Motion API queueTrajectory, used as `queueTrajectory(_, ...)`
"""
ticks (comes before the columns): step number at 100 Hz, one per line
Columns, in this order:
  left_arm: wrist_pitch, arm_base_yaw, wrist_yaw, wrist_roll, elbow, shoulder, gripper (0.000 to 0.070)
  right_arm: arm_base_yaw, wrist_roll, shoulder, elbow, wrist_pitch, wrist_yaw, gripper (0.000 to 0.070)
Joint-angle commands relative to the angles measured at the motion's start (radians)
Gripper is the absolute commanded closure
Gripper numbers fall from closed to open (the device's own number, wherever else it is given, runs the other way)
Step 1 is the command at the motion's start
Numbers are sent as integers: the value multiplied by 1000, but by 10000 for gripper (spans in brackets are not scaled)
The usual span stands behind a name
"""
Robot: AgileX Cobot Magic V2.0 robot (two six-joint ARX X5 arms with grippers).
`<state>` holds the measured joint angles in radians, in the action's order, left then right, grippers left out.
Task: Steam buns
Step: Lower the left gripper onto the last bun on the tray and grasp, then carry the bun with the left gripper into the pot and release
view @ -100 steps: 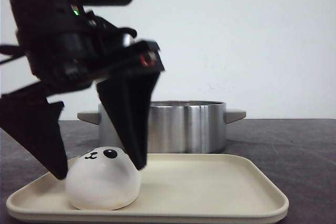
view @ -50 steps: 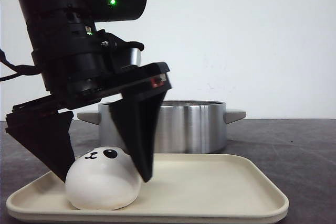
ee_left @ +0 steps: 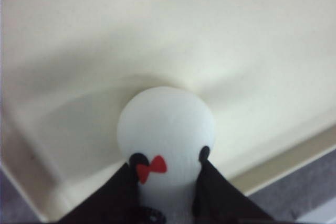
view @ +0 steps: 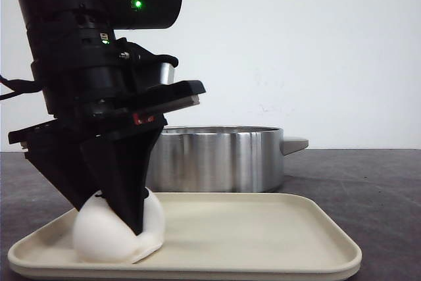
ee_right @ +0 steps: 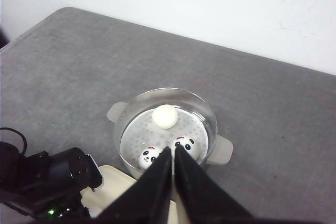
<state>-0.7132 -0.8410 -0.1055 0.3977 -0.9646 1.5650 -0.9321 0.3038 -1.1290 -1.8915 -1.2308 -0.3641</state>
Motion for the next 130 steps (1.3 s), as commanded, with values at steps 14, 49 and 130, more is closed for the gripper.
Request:
queueTrajectory(14, -28, -11, -4, -63, -164, -91, 692, -10, 10, -7, -18, 11, -4, 700)
queueTrajectory(49, -51, 119, 16, -170, -521, -56, 691, -10, 3, -7, -18, 26, -11, 700)
queueTrajectory(130, 60, 318, 42, -169, -534, 308, 318, -10, 19, -8, -18, 15, -32, 700)
